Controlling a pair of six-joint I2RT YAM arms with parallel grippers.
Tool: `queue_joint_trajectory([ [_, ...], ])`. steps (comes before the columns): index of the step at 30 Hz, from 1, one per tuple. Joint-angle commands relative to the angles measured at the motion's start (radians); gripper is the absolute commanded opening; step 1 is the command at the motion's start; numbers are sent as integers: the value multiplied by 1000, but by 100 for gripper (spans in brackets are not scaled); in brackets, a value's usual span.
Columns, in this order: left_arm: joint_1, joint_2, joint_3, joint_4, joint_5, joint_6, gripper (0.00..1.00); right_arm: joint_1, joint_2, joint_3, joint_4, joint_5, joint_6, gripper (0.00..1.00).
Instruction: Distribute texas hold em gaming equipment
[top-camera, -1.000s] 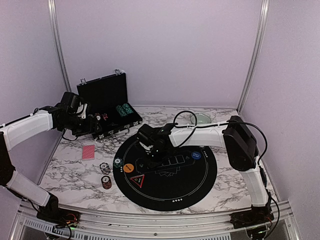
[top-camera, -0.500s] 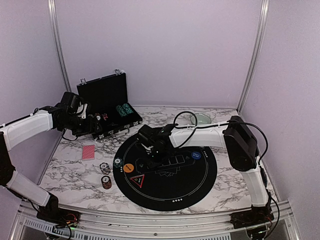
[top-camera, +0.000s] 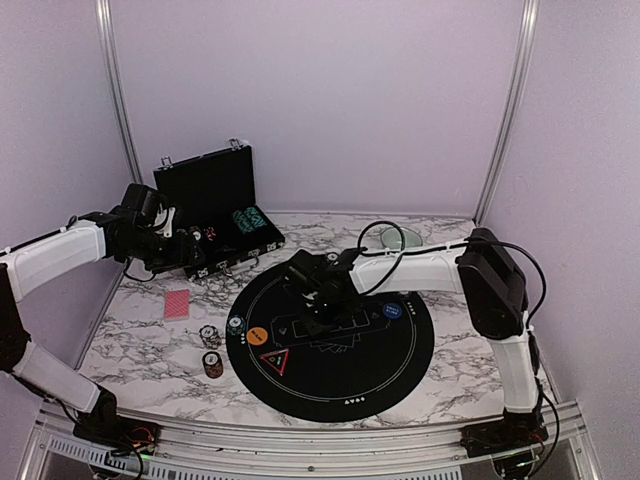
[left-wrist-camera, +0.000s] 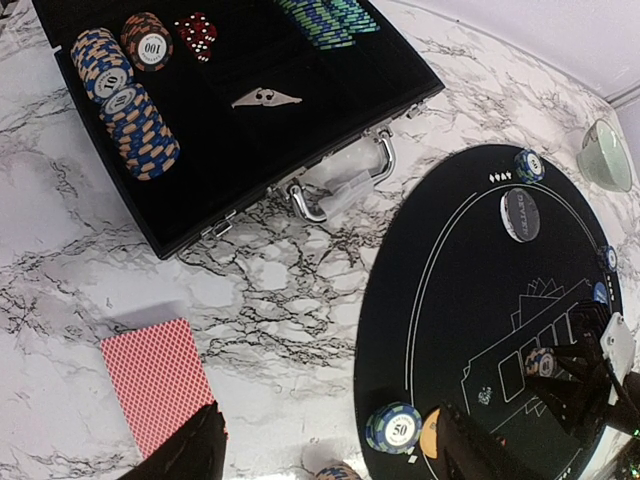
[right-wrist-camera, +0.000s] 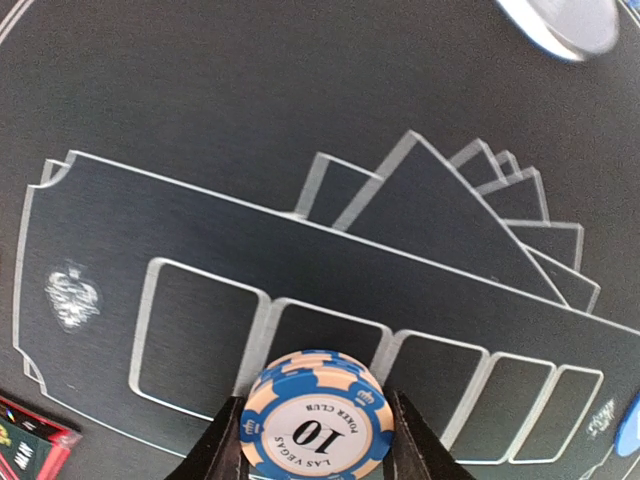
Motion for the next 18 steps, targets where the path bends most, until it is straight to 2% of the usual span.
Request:
queue_joint_trajectory([
  [1,6,3,-5,21,16,9,73,-40,-28,-71,-68,54,36,31],
  [18,6,26,-6,24,36,5,73,-97,-173,-313,-6,55,125,31],
])
